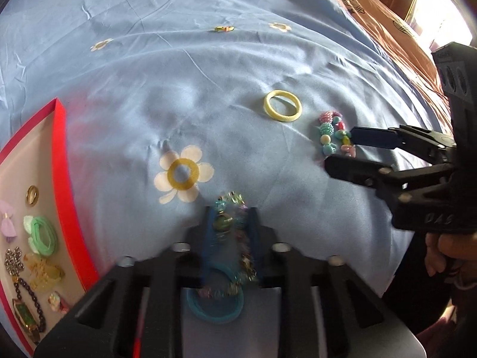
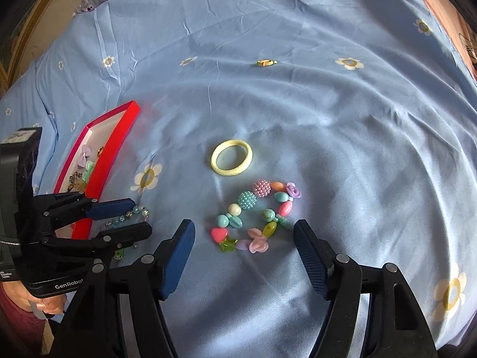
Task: Organize jewelry
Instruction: 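Grasp the crystal bead bracelet with the left tool while the right tool grasps the pastel bead bracelet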
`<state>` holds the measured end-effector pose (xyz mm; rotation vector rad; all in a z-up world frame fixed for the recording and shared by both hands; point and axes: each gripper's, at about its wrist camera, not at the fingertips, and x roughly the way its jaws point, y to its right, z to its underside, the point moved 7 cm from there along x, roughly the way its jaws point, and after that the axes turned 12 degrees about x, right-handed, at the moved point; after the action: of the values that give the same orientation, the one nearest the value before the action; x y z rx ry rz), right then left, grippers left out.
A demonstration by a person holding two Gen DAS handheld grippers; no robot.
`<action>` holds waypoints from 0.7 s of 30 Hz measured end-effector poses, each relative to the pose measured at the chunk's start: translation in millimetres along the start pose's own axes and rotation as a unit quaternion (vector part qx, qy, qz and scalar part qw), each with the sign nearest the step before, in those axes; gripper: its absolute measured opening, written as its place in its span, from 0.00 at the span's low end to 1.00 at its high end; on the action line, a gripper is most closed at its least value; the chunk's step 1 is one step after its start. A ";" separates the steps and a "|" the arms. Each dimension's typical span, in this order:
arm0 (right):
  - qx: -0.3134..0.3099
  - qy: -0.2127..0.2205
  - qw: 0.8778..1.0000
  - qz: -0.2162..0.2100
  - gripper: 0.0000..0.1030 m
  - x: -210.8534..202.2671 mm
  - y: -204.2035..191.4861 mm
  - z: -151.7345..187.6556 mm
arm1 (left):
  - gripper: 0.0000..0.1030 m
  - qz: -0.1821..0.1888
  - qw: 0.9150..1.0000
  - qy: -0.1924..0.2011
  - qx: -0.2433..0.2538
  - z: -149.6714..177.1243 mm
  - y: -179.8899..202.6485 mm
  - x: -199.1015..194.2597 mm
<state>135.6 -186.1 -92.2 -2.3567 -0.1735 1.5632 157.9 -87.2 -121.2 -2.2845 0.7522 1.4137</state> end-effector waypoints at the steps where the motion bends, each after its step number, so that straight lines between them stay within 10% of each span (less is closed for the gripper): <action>1: -0.009 0.003 1.000 0.008 0.66 2.4 -2.3 0.6 | 0.12 0.000 1.000 0.002 0.001 -0.6 -0.2 -0.3; 5: -0.026 0.014 0.999 0.035 0.18 7.9 -3.2 0.0 | 0.06 0.007 1.000 0.012 -0.005 -1.0 -2.4 -2.5; 21: -0.027 0.060 0.997 -0.035 0.11 -31.4 -39.2 -18.3 | 0.06 0.005 0.992 0.092 -0.086 9.0 -37.3 -66.7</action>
<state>142.6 -160.8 -45.6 -2.4504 -0.2714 1.3982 149.9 -35.6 -64.7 -2.5755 0.7208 1.3317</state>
